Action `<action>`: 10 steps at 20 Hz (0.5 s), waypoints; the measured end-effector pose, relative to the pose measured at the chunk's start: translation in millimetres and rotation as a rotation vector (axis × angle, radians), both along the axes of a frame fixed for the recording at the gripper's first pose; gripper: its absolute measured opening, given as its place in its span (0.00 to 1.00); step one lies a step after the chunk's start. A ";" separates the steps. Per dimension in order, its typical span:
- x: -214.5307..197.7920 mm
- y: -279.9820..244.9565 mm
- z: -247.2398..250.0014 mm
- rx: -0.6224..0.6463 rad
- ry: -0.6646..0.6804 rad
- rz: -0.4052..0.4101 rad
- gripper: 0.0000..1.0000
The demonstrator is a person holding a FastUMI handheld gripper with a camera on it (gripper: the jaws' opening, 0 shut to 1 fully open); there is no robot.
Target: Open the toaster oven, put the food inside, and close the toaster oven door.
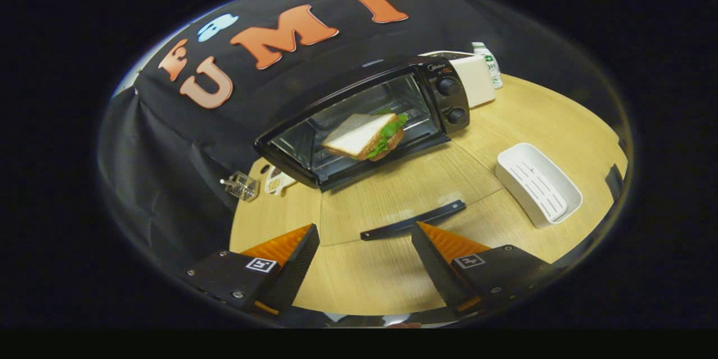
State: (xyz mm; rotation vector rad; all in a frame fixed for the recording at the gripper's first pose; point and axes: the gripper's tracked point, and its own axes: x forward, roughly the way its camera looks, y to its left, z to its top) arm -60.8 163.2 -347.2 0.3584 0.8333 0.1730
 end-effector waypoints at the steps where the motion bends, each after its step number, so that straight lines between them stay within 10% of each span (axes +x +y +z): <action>1: -7.5 -2.9 -5.6 -0.041 0.003 0.023 0.98; 10: -21.2 -39.8 -53.0 -0.333 0.015 0.130 0.99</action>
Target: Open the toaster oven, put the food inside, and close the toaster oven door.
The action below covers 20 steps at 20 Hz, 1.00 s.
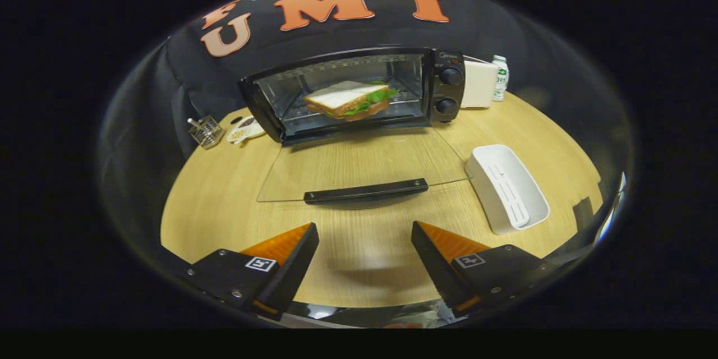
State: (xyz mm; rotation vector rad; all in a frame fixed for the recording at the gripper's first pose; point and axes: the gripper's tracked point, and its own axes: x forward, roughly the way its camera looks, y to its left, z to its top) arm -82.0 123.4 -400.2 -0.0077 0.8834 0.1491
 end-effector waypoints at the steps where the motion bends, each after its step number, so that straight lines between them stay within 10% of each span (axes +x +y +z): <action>1: 2.7 -4.1 -3.3 -0.036 -0.007 0.012 0.99; 20: 61.1 2.0 27.4 -0.089 -0.163 0.056 1.00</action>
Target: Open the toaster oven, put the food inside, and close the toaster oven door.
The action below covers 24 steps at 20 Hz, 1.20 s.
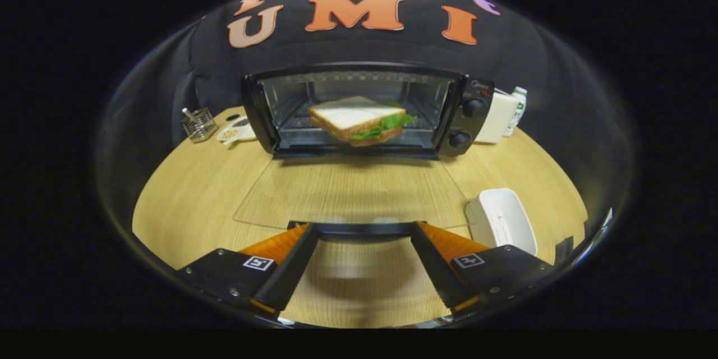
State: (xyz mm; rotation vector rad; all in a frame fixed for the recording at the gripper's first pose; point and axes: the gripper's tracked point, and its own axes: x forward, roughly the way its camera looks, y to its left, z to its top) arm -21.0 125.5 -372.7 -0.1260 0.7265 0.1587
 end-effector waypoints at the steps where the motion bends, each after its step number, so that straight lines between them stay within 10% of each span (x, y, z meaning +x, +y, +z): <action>1: 5.6 -0.5 9.3 0.000 -0.021 0.004 1.00; 24: -14.2 -3.0 -46.8 -0.010 0.149 0.049 1.00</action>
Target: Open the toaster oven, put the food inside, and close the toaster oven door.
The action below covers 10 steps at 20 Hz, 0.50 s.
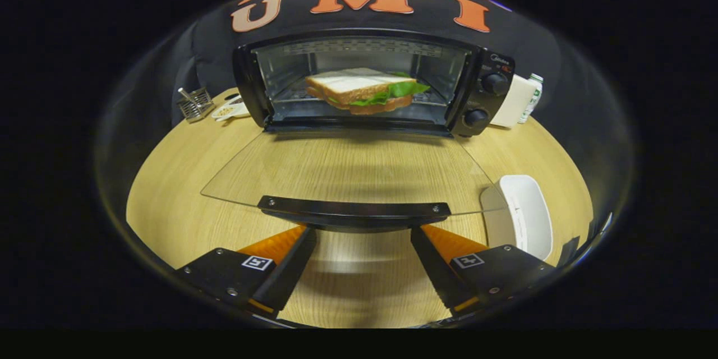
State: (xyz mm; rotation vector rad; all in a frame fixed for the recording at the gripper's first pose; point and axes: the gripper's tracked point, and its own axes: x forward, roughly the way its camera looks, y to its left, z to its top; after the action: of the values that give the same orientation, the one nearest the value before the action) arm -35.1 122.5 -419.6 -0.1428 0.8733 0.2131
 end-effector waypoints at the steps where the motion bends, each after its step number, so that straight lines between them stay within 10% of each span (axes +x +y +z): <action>1: 3.7 1.3 7.6 0.016 -0.010 0.000 1.00; 10: 49.6 20.0 70.8 0.074 -0.133 0.008 1.00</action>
State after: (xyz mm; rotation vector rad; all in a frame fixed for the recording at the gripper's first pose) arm 14.5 142.4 -348.7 -0.0906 0.7313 0.2399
